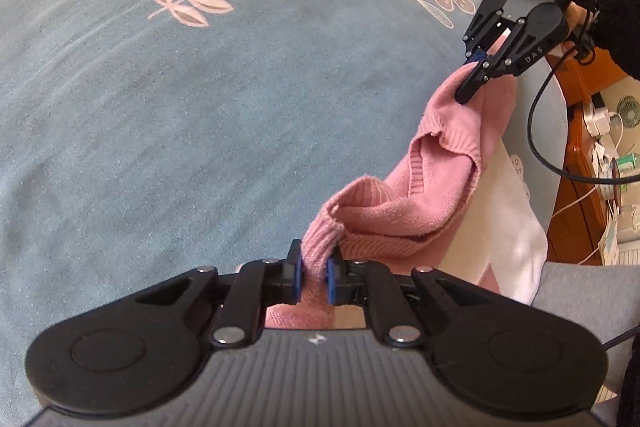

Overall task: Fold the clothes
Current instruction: 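Lower the sweater onto the bed with both grippers and release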

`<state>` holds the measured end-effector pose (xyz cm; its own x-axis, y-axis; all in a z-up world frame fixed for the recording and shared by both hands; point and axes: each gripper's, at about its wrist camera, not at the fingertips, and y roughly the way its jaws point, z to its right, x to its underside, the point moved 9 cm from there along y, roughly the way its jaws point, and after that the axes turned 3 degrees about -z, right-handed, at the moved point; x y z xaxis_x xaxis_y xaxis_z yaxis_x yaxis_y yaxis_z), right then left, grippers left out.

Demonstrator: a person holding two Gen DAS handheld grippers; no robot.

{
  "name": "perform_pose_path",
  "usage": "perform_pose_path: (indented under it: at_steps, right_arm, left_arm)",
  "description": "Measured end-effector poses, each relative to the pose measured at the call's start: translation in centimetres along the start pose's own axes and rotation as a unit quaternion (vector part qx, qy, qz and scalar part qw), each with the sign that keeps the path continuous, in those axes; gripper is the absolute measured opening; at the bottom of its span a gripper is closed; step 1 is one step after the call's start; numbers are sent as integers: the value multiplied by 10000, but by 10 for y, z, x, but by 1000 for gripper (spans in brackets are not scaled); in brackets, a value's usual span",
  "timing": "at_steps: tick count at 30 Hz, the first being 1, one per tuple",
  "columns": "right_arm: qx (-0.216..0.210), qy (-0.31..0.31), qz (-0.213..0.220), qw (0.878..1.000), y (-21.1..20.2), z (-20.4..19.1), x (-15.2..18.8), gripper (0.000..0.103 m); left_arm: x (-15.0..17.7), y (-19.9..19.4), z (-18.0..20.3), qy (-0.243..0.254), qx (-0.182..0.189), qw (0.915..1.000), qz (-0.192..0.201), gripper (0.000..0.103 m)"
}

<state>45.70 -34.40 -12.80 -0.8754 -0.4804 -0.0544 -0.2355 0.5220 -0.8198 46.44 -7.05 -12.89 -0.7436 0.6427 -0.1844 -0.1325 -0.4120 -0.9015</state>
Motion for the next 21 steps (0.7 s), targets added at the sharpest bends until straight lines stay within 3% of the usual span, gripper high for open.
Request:
perform_pose_path:
  at_steps: [5, 11, 18, 21]
  right_arm:
    - [411, 86, 752, 9963, -42, 20, -29, 12]
    - [833, 581, 1670, 9807, -72, 63, -70, 12]
    - [1373, 653, 1648, 9745, -35, 76, -93, 12]
    - [1460, 929, 1812, 9681, -33, 84, -91, 20]
  left_arm:
    - [-38, -23, -34, -448, -385, 9964, 607, 8]
    - [-90, -30, -92, -993, -927, 9833, 1213, 8]
    - [-115, -13, -113, -906, -1407, 9772, 1306, 8]
    - [-118, -21, -123, -1112, -1591, 9696, 1489, 8]
